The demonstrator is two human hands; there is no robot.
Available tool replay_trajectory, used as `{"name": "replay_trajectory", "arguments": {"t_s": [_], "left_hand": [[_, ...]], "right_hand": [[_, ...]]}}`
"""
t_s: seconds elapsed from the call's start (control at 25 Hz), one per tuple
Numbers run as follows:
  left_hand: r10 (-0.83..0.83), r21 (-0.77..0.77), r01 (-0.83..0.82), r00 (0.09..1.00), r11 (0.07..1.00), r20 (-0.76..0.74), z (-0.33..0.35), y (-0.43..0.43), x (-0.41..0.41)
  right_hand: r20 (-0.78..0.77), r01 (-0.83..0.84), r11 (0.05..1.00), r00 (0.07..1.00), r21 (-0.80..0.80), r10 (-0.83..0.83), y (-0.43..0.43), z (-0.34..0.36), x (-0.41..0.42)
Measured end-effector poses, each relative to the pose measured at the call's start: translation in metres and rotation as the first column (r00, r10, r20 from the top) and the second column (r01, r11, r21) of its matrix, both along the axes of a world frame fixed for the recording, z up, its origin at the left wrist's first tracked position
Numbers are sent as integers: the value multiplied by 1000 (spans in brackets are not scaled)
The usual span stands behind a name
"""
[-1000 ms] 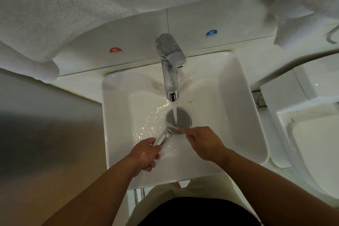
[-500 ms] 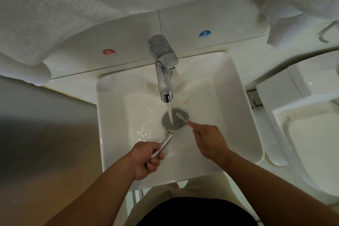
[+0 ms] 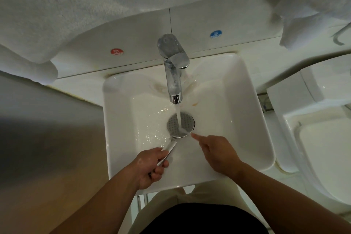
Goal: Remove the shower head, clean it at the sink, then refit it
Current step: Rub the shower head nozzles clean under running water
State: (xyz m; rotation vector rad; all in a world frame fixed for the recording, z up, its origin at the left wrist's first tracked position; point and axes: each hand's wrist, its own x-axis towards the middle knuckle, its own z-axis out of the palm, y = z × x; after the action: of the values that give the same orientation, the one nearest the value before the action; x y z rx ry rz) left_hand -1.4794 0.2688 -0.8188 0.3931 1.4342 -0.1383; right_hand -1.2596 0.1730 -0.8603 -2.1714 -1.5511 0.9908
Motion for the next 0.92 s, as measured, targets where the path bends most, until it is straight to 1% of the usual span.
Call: {"name": "replay_trajectory", "arguments": {"t_s": [0.04,0.08,0.12,0.16,0.2,0.24,0.28,0.32,0.36,0.4,0.44,0.48,0.56,0.64,0.68,0.76,0.84,0.92], "left_hand": [[-37,12,37,999,999,-6,-2,-1,-1],[-96,36,96,995,995,-22,-2,0,-1],[-186,79,190,981,979,-58,-2,2,0],[-318,141,332,941,933,-113,-3,5,2],[-485,214,520,852,827,-198,-4,8,4],[-636,284,704,710,650,-303,-6,12,7],[-737,326,845,532,425,-418,-7,14,9],[-777,332,915,377,228,-505,-7,14,13],[-782,314,944,272,103,-561,-8,11,16],[-776,297,954,219,44,-591,-9,7,20],[-770,294,956,203,20,-606,-10,1,23],[-761,309,951,216,21,-611,-11,-3,25],[-757,341,938,264,57,-598,-15,-4,26],[-756,374,923,309,91,-578,-18,0,21],[-755,386,918,317,92,-574,-19,2,17],[-763,408,908,330,95,-556,-19,5,11],[-763,427,901,333,82,-555,-17,5,9],[-761,445,891,350,91,-546,-17,5,9]], "right_hand": [[-16,32,999,999,8,-32,1,0,2],[-18,20,1000,1000,1,-20,2,-1,2],[-12,-26,999,1000,-24,26,1,-1,1],[-12,-33,999,999,-28,32,-1,-3,0],[-24,36,999,999,-15,-36,-1,-4,-1],[-30,104,995,994,1,-104,0,-5,0],[-31,102,995,994,10,-102,0,-4,-3],[-17,32,999,999,5,-32,0,-3,-7],[-8,-22,1000,1000,-8,22,-1,-3,-9],[-19,-4,1000,1000,-12,4,0,-4,-8],[-26,34,999,999,-26,-35,2,-3,-6],[-13,28,999,1000,-28,-28,3,-3,-6],[8,-51,998,999,-36,52,0,-2,-8],[2,21,1000,1000,8,-21,-2,-5,-2],[15,14,1000,1000,8,-14,-4,-6,0],[33,-67,997,997,-42,69,-9,-5,2],[9,-34,999,999,-19,34,-8,-4,5],[12,-81,997,997,14,81,-8,-5,3]]}}
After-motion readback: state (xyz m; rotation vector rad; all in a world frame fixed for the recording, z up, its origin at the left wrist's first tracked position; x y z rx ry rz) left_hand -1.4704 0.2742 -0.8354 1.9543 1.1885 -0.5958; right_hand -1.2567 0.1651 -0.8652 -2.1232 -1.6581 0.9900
